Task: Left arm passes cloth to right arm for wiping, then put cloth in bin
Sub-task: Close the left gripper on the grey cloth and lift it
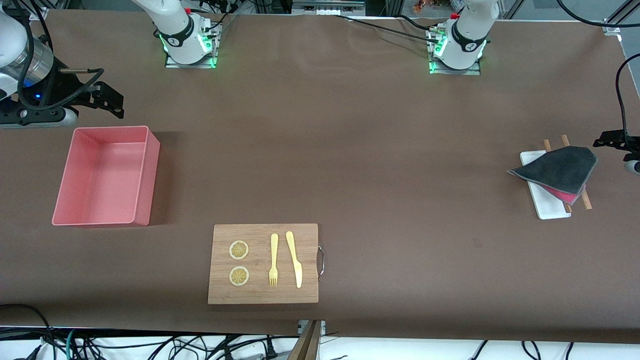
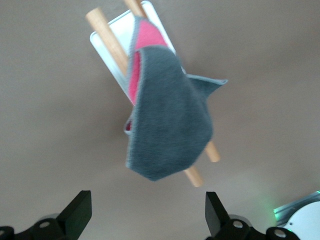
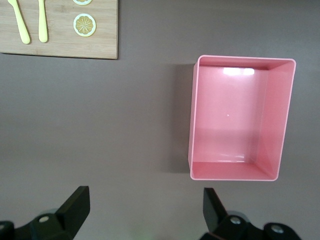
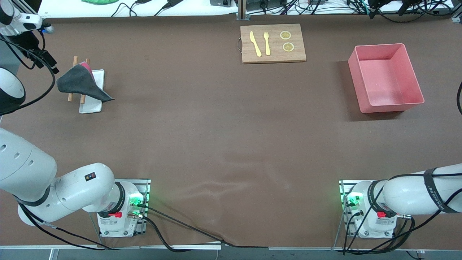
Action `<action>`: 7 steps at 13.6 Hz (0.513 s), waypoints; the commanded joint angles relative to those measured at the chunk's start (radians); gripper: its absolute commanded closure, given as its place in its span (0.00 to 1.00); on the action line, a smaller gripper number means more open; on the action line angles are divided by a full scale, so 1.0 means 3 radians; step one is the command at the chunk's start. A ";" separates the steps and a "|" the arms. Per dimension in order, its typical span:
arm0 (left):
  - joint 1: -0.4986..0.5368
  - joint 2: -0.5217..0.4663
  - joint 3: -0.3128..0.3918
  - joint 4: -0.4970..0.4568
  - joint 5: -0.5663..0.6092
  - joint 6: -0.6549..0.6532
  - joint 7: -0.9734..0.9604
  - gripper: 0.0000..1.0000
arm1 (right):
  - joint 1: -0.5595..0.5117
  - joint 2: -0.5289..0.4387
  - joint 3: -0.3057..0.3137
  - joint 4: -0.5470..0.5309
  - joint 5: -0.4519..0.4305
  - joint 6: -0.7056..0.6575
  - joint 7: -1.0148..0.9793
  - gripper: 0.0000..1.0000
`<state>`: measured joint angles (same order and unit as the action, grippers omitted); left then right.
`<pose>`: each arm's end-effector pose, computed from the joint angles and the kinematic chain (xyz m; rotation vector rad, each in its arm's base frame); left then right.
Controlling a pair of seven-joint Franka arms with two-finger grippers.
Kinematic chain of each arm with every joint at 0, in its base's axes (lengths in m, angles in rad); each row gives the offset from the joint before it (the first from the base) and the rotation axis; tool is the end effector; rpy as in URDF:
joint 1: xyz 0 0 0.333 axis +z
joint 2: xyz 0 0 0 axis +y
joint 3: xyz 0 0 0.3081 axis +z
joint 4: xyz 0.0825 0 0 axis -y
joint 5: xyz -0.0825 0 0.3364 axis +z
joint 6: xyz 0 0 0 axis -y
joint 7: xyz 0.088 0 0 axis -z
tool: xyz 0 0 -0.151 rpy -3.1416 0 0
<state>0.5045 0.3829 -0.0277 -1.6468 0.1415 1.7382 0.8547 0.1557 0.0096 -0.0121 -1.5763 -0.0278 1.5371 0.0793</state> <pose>0.4982 0.2801 0.3441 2.9577 -0.6327 -0.4660 0.4990 0.0679 0.5627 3.1060 0.0995 -0.0705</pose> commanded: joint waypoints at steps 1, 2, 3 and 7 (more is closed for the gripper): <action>0.0107 0.0257 -0.0046 0.0304 -0.0138 -0.0001 0.0198 0.00 | -0.0023 0.0035 0.0020 0.0095 0.0001 -0.0072 0.0027 0.00; 0.0148 0.0293 -0.0041 0.0305 -0.0306 -0.0001 0.0198 0.00 | -0.0023 0.0035 0.0020 0.0095 -0.0005 -0.0072 0.0027 0.00; 0.0159 0.0349 -0.0041 0.0305 -0.0364 -0.0001 0.0214 0.00 | -0.0023 0.0035 0.0025 0.0095 0.0000 -0.0072 0.0032 0.00; 0.0159 0.0431 -0.0046 0.0305 -0.0380 -0.0001 0.0219 0.41 | -0.0049 0.0040 0.0015 0.0095 0.0001 -0.0046 0.0007 0.00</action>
<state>0.5437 0.4911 -0.0308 -1.5920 0.0458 1.7504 0.8932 0.1542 0.0096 -0.0131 -1.5759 -0.0278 1.5371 0.0793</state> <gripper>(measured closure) 0.145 0.000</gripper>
